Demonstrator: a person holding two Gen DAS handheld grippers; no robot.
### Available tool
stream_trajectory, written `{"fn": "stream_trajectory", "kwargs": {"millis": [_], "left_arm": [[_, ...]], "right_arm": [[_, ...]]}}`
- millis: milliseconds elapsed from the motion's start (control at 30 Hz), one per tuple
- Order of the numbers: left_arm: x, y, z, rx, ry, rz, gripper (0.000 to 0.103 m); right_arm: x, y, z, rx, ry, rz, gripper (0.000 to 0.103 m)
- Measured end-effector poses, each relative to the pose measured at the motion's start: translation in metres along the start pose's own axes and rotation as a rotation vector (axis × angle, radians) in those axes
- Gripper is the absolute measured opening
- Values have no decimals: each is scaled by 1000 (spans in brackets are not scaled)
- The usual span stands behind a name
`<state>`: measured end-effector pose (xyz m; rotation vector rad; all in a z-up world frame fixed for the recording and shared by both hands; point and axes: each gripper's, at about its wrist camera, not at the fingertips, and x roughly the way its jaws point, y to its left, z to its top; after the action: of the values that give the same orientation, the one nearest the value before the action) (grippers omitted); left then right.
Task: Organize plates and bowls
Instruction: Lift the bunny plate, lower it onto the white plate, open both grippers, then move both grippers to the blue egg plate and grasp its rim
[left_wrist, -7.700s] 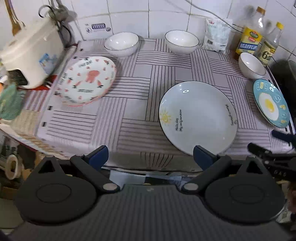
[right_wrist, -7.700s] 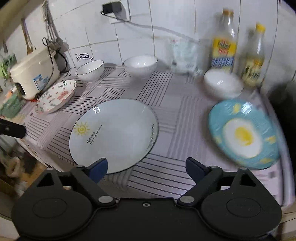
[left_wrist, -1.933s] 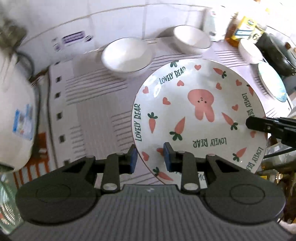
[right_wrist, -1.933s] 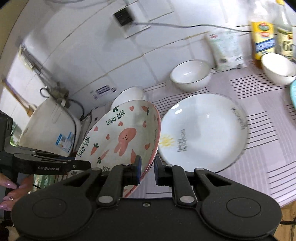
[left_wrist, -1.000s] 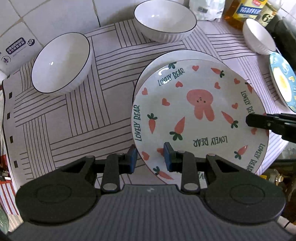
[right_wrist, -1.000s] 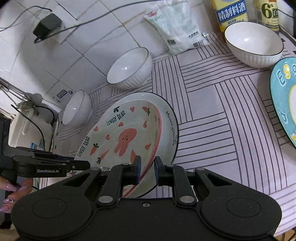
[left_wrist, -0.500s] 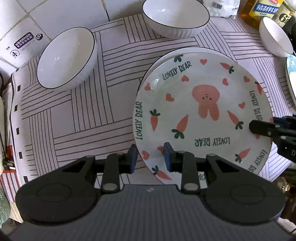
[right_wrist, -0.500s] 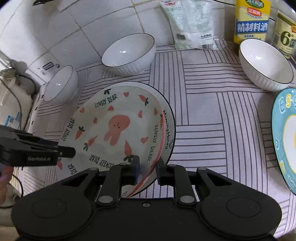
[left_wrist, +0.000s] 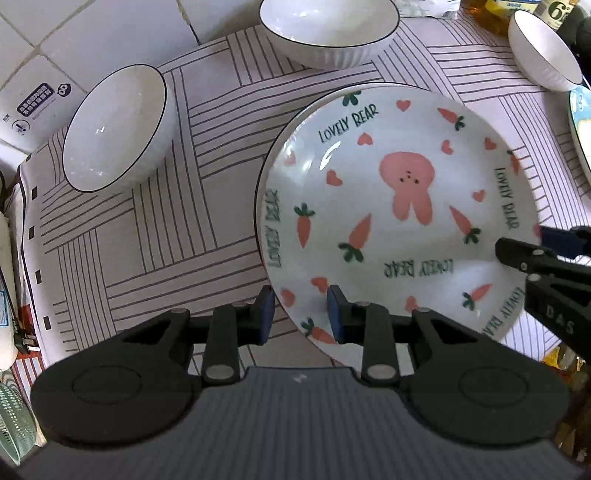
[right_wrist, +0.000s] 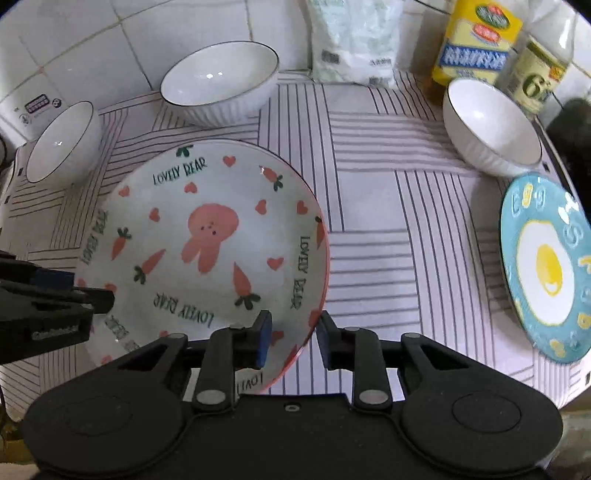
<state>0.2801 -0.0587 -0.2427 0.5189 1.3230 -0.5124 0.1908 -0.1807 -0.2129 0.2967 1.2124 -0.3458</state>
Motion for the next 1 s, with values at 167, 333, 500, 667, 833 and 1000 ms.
{"fn": "stream_trajectory", "kwargs": {"millis": [167, 333, 500, 667, 833, 1000], "left_arm": [[-4, 2, -1, -19, 31, -46, 28], [-28, -2, -11, 7, 13, -76, 28], [-69, -14, -27, 72, -40, -115, 35], [-104, -29, -44, 147, -99, -127, 41], [-131, -49, -57, 206, -141, -147, 44], [-155, -69, -65, 260, -180, -153, 51]], "right_arm": [[-5, 1, -10, 35, -31, 11, 28], [-26, -8, -25, 65, -50, 3, 28], [-55, -22, -48, 73, -55, 10, 32], [-89, -34, -69, 85, -104, -13, 39], [-123, -46, -92, 90, -174, -34, 47], [-151, -62, -112, 111, -249, -48, 59]]}}
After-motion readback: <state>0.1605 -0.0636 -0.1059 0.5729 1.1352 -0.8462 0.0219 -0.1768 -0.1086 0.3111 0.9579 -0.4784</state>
